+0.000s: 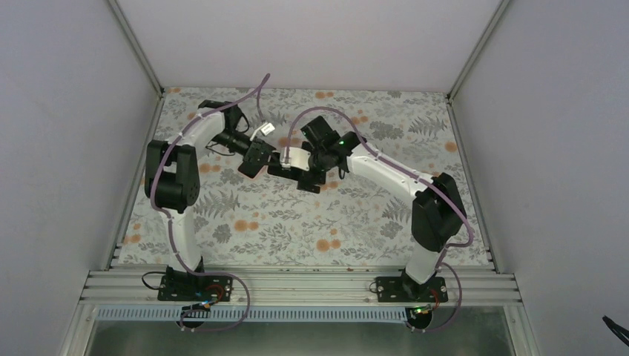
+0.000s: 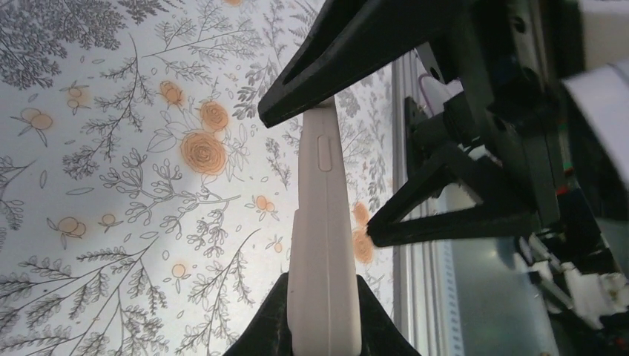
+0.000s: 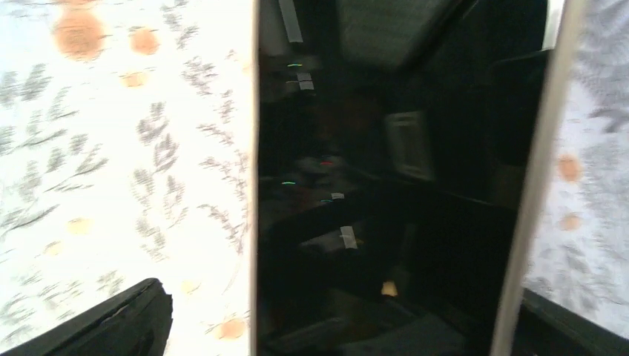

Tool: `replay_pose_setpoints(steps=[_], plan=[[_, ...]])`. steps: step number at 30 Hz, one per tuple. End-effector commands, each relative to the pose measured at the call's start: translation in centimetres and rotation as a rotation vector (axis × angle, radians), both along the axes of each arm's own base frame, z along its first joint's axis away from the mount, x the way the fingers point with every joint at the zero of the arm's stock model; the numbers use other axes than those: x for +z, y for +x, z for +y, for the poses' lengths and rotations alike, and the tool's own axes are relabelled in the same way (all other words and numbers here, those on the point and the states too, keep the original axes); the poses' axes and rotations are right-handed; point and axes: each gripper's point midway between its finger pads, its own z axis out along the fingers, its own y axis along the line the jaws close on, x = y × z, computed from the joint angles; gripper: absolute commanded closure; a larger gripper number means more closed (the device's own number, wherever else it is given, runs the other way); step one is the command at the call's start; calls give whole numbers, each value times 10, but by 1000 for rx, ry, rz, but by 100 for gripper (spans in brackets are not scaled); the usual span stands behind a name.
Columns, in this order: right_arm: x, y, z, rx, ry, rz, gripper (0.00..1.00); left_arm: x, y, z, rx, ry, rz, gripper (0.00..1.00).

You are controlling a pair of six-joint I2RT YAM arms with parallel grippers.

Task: Take the phone out of the phone case
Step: Remove the phone case from the phone.

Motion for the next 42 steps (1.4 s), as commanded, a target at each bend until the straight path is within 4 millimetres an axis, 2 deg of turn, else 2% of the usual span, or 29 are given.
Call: replay_pose_setpoints(steps=[1,7,9,11,15,21,31,42], plan=[[14,-45,-22,90,27,229,0,37,-9,2,-56,-7,-215,98],[27,-61,-53,117,72,353,0,38,-23,11,-78,212,-440,98],[28,-61,-61,117,72,366,0,38,-30,14,-97,287,-511,98],[27,-59,-65,112,71,378,0,47,-39,14,-113,302,-561,98],[27,-57,-60,123,86,398,0,59,-51,12,-128,302,-619,98],[17,-44,-57,105,81,395,0,56,-65,7,-159,295,-600,98],[11,-20,-48,81,94,388,0,60,-75,-3,-181,274,-605,98],[2,-8,-50,77,87,389,0,67,-84,-9,-206,263,-624,98]])
